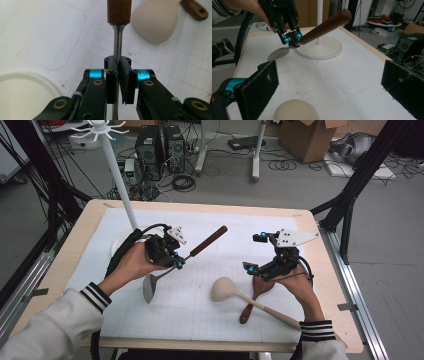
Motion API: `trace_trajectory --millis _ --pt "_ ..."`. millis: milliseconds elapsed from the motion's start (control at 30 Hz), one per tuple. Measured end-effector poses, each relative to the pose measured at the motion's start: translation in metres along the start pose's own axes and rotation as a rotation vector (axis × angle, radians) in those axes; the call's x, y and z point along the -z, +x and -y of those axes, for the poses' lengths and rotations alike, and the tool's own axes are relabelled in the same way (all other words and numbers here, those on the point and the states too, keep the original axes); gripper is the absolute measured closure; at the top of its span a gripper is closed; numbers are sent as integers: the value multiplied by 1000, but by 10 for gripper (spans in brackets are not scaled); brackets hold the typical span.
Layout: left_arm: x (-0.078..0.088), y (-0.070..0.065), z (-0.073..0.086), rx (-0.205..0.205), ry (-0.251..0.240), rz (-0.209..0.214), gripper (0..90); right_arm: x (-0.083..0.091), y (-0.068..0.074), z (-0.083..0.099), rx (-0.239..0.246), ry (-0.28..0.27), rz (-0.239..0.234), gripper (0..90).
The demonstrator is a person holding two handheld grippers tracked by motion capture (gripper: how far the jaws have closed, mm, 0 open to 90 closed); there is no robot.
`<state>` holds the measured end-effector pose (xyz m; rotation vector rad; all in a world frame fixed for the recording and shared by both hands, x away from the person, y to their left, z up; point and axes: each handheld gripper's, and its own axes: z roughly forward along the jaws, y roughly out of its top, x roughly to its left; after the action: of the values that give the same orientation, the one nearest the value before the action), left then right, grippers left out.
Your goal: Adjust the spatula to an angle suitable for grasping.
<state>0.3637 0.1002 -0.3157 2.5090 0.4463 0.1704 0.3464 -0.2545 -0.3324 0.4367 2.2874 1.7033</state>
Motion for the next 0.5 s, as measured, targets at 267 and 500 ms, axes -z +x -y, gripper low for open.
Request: trace_trajectory --millis 267,500 --pt "15 -4 1 -58 -118 31 843 1 1 -11 -19 -64 -21 3" --pt "24 -4 10 -77 -229 58 843 -1 5 -25 -7 -126 -39 3"
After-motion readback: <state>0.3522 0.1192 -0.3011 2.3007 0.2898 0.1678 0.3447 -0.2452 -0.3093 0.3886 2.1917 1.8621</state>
